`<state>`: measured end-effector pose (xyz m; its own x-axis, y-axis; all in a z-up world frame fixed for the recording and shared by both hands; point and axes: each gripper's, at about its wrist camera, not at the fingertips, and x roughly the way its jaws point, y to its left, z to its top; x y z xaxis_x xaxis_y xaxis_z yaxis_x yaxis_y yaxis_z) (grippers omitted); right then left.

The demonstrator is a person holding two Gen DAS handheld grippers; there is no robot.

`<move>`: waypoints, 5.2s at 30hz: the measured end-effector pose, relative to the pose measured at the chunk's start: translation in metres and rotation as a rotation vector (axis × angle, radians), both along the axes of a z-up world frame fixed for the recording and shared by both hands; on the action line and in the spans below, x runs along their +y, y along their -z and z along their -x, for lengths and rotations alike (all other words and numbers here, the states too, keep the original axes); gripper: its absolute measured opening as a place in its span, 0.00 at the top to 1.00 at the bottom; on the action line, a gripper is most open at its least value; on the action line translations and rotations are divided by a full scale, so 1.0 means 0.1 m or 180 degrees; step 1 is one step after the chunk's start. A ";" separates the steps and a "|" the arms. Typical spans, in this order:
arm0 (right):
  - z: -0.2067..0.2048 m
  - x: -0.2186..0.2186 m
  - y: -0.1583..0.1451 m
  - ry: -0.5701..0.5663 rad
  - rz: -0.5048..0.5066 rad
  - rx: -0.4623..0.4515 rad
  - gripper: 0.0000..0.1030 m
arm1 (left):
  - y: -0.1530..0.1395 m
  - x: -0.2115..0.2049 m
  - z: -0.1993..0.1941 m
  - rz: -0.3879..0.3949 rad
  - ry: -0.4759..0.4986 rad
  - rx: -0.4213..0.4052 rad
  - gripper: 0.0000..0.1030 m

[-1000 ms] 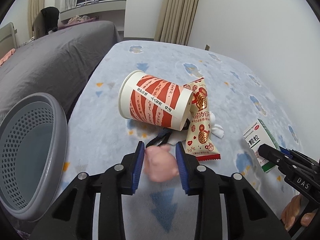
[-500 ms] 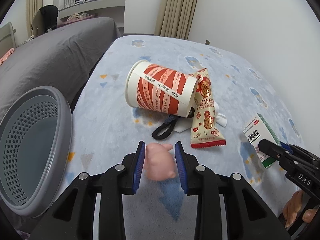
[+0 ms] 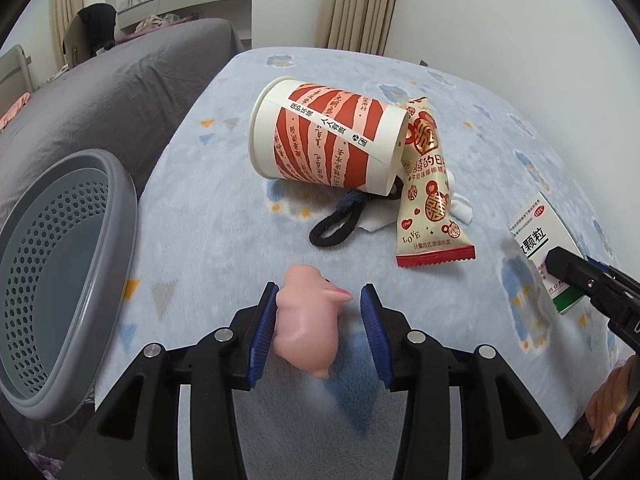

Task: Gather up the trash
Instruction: 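Lift the pig toy and carton and carry both over the wastebasket, then open both tools to drop the pig toy and carton into the wastebasket, then move both tools back over the bed toward the cup and wrapper, then grasp the red-and-white snack wrapper with the right tool and lift it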

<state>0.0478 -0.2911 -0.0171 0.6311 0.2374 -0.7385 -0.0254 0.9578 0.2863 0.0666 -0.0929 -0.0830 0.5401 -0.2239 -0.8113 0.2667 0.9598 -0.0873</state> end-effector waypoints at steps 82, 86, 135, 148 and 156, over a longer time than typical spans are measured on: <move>-1.00 2.99 -0.20 -0.1636 0.0006 -0.0099 0.67 | -0.41 2.52 -0.04 -0.0194 -0.1603 -0.0303 0.40; -0.98 2.99 -0.20 -0.1630 0.0016 -0.0092 0.67 | -0.41 2.54 -0.04 -0.0183 -0.1628 -0.0302 0.36; -0.48 2.18 -0.36 -0.0966 0.0216 -0.0171 0.51 | -0.68 2.25 0.15 -0.0104 -0.1501 -0.0609 0.06; -0.23 1.30 -0.34 -0.0313 0.0264 -0.0090 0.50 | -0.77 1.53 0.09 -0.0059 -0.1082 -0.0687 0.06; -0.31 1.09 -0.27 -0.0108 0.0335 -0.0014 0.50 | -0.76 1.24 0.04 -0.0049 -0.0920 -0.0691 0.06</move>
